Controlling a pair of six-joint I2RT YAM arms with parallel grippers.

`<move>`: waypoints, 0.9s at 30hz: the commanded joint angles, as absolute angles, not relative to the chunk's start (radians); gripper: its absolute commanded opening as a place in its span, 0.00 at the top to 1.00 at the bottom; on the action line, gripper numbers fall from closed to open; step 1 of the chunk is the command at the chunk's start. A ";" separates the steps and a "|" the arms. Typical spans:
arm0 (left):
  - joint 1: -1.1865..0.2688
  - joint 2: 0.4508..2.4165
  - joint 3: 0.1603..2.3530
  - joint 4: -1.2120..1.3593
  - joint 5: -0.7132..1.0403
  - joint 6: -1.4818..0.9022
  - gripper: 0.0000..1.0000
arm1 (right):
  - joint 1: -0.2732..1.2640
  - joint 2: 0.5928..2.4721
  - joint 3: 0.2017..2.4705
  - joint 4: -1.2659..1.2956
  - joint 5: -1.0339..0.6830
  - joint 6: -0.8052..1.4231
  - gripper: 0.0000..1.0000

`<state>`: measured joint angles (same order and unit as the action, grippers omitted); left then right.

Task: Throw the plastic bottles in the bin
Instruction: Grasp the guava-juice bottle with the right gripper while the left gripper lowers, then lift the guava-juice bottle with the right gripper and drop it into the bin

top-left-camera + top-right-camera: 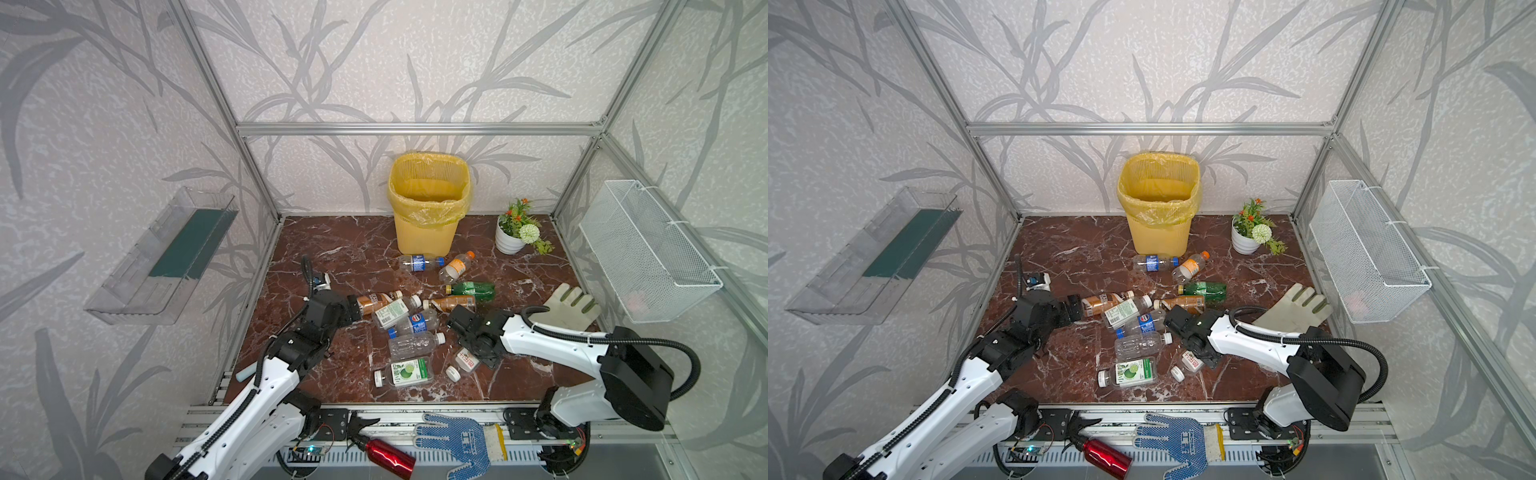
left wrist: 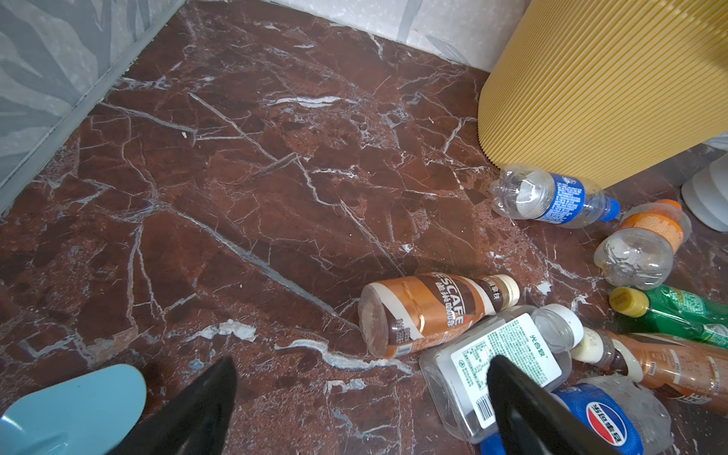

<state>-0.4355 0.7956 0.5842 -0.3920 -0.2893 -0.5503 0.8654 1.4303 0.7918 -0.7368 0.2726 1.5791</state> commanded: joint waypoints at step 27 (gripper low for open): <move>-0.411 0.963 0.771 -0.399 -0.421 -0.435 0.01 | 0.476 1.167 1.644 -0.322 0.296 0.093 0.53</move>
<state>-0.4164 0.9390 0.7551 -0.3855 -0.4023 -0.4629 0.4881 1.2041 1.5936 -0.4408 0.2863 0.2825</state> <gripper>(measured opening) 0.991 0.626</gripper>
